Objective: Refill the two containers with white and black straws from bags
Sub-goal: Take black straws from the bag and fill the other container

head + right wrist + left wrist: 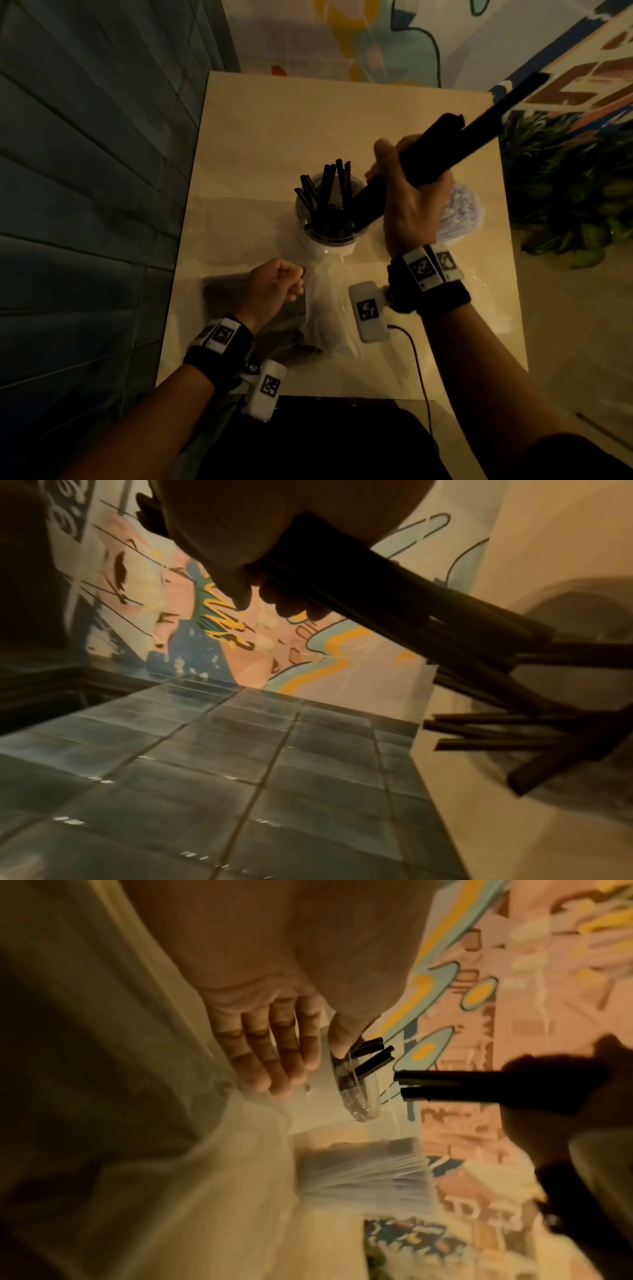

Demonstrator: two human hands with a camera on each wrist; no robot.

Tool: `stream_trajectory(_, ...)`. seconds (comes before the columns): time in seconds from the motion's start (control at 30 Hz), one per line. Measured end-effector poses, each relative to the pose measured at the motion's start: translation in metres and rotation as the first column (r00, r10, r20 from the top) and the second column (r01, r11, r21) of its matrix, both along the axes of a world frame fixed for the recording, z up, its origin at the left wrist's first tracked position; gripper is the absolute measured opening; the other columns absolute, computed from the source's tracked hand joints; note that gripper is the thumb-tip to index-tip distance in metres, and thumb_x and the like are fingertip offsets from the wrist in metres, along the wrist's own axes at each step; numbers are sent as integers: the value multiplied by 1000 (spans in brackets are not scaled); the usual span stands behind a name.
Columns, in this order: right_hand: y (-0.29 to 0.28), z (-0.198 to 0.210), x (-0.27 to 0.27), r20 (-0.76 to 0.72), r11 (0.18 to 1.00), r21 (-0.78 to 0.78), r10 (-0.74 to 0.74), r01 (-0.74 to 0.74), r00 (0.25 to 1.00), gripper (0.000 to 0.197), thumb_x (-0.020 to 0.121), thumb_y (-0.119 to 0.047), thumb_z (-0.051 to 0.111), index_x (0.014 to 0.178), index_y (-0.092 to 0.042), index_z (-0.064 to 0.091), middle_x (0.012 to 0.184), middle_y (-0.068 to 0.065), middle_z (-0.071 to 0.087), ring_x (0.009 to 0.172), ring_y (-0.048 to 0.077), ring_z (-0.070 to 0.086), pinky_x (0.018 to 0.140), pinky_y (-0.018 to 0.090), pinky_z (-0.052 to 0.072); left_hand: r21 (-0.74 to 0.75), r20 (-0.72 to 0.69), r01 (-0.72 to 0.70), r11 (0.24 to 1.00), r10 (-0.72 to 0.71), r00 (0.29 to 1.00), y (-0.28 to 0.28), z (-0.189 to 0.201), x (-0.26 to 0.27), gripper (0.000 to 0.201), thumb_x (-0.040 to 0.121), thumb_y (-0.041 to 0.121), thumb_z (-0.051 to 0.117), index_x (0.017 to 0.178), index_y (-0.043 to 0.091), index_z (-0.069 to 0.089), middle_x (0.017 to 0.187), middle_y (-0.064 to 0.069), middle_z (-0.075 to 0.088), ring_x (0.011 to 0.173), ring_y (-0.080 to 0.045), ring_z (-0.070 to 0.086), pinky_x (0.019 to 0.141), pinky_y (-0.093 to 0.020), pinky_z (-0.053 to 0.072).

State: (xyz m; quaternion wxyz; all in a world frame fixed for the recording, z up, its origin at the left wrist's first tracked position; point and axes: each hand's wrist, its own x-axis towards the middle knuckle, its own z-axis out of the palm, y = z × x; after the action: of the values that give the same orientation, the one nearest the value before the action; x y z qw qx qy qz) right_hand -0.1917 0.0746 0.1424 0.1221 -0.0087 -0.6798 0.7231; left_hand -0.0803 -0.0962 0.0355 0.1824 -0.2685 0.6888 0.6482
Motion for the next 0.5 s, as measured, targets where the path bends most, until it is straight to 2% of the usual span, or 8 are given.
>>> stream_trajectory(0.07, -3, -20, -11, 37, 999, 31, 16, -17, 999, 19, 93, -9, 68, 84, 4, 58, 77, 23, 60, 69, 30, 62, 65, 36, 55, -265, -61, 85, 960, -105, 993, -9, -16, -1, 13, 89, 13, 67, 80, 15, 58, 79, 2, 64, 70, -8, 59, 65, -10, 44)
stream_trajectory(0.1, -5, -33, -15, 71, 999, 45, 25, -29, 997, 20, 91, -10, 69, 87, 6, 59, 80, 18, 62, 73, 27, 63, 69, 34, 56, -374, -63, 137, 917, -173, 983, -14, -23, 1, 13, 87, 14, 70, 83, 16, 58, 85, 2, 63, 74, -7, 58, 66, -6, 42)
stream_trajectory(0.13, -6, -46, -18, 111, 998, 57, 35, -41, 993, 19, 90, -10, 71, 89, 5, 60, 83, 11, 65, 77, 22, 65, 73, 33, 57, -447, -66, 194, 873, -248, 966, -20, -30, 6, 13, 85, 16, 72, 89, 15, 59, 92, 1, 63, 81, -10, 59, 73, -7, 42)
stream_trajectory(0.2, -9, -69, -22, 180, 992, 95, 67, -85, 981, 17, 87, -12, 74, 94, -4, 62, 89, 2, 68, 84, 16, 67, 79, 36, 58, -545, -100, 288, 787, -403, 910, -31, -44, 19, 22, 83, 20, 75, 99, 13, 61, 104, -2, 60, 96, -17, 57, 88, -23, 43)
stream_trajectory(0.27, -9, -84, -21, 233, 979, 152, 101, -139, 967, 21, 86, -14, 76, 99, -10, 61, 94, -2, 68, 88, 10, 67, 83, 31, 58, -607, -69, 342, 717, -477, 876, -38, -51, 31, 32, 81, 26, 77, 107, 16, 61, 111, -2, 57, 106, -20, 53, 95, -29, 40)
stream_trajectory(0.33, -6, -91, -19, 235, 957, 241, 103, -160, 966, 23, 86, -14, 77, 102, -14, 60, 95, -3, 67, 88, 5, 66, 81, 21, 55, -630, -4, 381, 676, -493, 870, -43, -56, 42, 40, 80, 31, 78, 113, 20, 59, 119, -3, 55, 113, -20, 49, 100, -31, 37)
stream_trajectory(0.37, -3, -94, -19, 226, 949, 271, 102, -163, 969, 23, 86, -14, 76, 103, -15, 60, 96, -3, 67, 89, 6, 66, 81, 20, 55, -635, 4, 388, 668, -500, 866, -45, -58, 47, 43, 79, 31, 78, 115, 18, 59, 121, -4, 54, 115, -21, 48, 101, -31, 36)
stream_trajectory(0.5, 4, -103, -20, 274, 921, 328, 119, -209, 954, 6, 94, -14, 65, 100, -15, 64, 97, 2, 69, 91, 16, 68, 82, 33, 59, -612, 21, 393, 687, -482, 876, -49, -66, 56, 46, 78, 28, 80, 117, 17, 58, 123, -5, 52, 118, -24, 47, 101, -32, 35)
